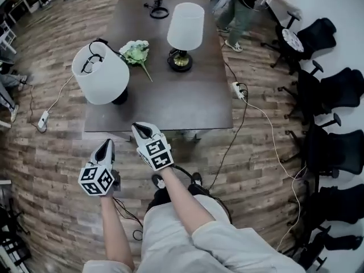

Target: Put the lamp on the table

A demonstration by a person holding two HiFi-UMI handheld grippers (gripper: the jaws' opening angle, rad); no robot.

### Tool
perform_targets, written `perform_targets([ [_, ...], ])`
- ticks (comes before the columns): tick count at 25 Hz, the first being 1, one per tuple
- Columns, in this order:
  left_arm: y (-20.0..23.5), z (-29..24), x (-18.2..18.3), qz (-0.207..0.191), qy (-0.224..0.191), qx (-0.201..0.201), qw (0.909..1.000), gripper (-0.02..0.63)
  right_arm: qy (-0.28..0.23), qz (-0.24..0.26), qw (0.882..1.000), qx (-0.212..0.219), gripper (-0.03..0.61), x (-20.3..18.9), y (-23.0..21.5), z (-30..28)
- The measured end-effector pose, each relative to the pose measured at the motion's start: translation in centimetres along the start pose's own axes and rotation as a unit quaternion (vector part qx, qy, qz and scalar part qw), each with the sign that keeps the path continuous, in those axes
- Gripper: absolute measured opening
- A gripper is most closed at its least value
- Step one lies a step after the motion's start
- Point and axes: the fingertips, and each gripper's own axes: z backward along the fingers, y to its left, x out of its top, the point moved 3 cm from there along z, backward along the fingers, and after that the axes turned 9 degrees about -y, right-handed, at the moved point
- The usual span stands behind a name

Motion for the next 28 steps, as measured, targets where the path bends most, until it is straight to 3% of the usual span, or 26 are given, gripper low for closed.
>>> perform_targets([
  [3,-3.5,-1.1,0.8,0.006,-0.02,-0.009,0.9997,0.001,0.002,-0.012,1.0,0.001,0.026,1.1,-1.0,2.3],
  [6,-7.4,-1.7,1.9,-0.014,-0.04,-0.012,0.999,0.0,0.0,-0.026,1.0,0.014,0.026,1.7,-1.2,5.7],
  [11,-13.4,-0.8,2.5,-0.052,-0.047,0.007,0.9975,0.0,0.003,0.024,0.998,0.06,0.026,2.0,-2.0,12.1],
  [15,-17.2,1.4,2.9,-0.06,-0.038,0.034,0.9969,0.001,-0.021,0.032,0.995,0.091,0.026,4.3,-3.0,16.0],
  [20,-19.5,3.0,2.3,-0.05,-0.016,0.071,0.9961,0.001,-0.02,0.026,0.993,0.109,0.026,5.2,-3.6,18.4],
  [25,-22.7,4.4,1.8,-0.017,-0.043,0.142,0.9887,0.001,-0.034,0.013,0.993,0.117,0.026,6.4,-4.7,21.3],
  [28,-24.5,4.7,1.1,-0.002,-0.06,0.153,0.9864,0.001,-0.031,0.02,0.993,0.113,0.026,6.6,-5.1,22.8],
])
